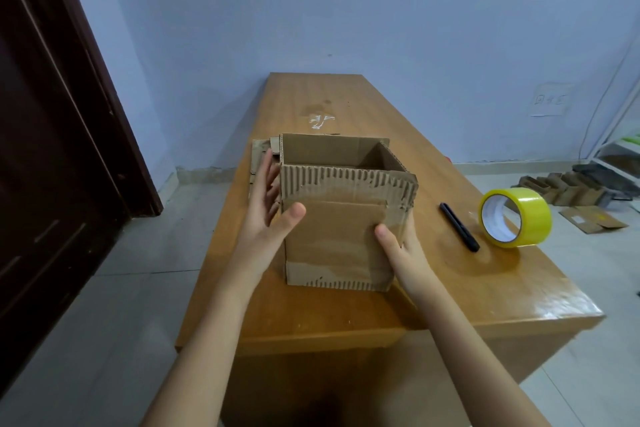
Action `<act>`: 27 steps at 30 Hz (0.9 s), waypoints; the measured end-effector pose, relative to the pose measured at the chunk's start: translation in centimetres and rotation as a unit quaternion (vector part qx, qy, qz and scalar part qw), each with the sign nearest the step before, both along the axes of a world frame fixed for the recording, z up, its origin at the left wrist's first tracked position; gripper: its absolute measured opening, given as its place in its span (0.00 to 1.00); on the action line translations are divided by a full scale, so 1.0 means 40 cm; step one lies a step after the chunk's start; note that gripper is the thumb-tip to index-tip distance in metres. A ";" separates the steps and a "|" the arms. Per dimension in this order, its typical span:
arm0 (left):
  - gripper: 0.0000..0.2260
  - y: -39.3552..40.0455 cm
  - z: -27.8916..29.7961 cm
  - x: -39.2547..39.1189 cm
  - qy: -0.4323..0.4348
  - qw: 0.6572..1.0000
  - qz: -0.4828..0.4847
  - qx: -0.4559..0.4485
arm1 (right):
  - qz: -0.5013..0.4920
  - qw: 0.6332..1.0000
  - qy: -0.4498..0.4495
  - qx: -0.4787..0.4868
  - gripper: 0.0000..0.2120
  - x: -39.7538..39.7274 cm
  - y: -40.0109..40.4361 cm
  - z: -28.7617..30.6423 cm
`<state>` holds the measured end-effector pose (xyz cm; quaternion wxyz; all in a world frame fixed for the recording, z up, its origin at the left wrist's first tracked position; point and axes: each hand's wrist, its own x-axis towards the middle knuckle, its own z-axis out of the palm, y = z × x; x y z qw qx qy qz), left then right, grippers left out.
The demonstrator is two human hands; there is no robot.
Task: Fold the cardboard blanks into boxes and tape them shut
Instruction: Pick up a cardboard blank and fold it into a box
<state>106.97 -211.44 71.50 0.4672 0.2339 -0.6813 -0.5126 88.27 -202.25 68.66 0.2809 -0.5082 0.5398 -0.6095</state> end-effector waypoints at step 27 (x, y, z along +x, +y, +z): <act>0.35 0.007 0.028 -0.026 -0.038 0.996 0.041 -0.072 | -0.064 0.988 0.061 -0.125 0.28 0.002 -0.066 0.053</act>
